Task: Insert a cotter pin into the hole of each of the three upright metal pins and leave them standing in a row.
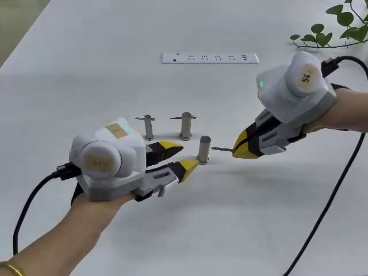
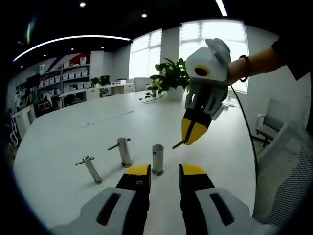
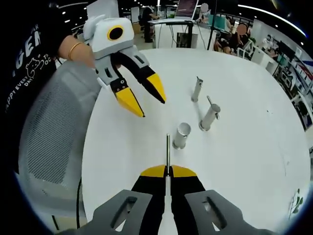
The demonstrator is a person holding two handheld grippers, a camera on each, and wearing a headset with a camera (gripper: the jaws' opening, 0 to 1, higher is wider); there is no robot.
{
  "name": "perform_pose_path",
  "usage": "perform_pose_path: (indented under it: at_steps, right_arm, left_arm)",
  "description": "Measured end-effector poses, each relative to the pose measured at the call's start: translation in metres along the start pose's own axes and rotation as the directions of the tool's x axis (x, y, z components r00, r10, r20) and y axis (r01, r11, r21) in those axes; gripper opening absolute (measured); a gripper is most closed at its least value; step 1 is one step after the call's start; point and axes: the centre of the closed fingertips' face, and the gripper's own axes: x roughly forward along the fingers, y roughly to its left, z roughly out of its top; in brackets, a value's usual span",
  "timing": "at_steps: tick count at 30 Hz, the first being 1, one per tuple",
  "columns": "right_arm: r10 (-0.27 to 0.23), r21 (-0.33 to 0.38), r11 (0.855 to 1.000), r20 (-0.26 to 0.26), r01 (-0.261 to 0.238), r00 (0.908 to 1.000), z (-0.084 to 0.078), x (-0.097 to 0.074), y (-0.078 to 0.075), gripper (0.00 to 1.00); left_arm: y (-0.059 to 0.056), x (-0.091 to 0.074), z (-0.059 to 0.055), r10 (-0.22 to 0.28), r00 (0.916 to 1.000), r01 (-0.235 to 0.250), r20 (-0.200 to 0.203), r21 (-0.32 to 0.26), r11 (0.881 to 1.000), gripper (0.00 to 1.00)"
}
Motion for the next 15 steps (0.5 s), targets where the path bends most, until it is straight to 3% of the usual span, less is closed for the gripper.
perform_pose_path:
  at_steps: [6, 15]
  right_arm:
    - [-0.011, -0.018, 1.000, -0.018, 0.011, 0.9998, -0.004, 0.001, -0.009, 0.00]
    - [-0.021, -0.041, 0.999, -0.032, 0.020, 0.9993, -0.005, 0.003, -0.018, 0.00]
  left_arm:
    - [0.002, 0.013, -0.011, 0.033, 0.9986, -0.033, -0.040, 0.011, 0.999, 0.20]
    - [0.009, 0.031, -0.016, 0.075, 0.9950, -0.074, -0.066, 0.017, 0.997, 0.20]
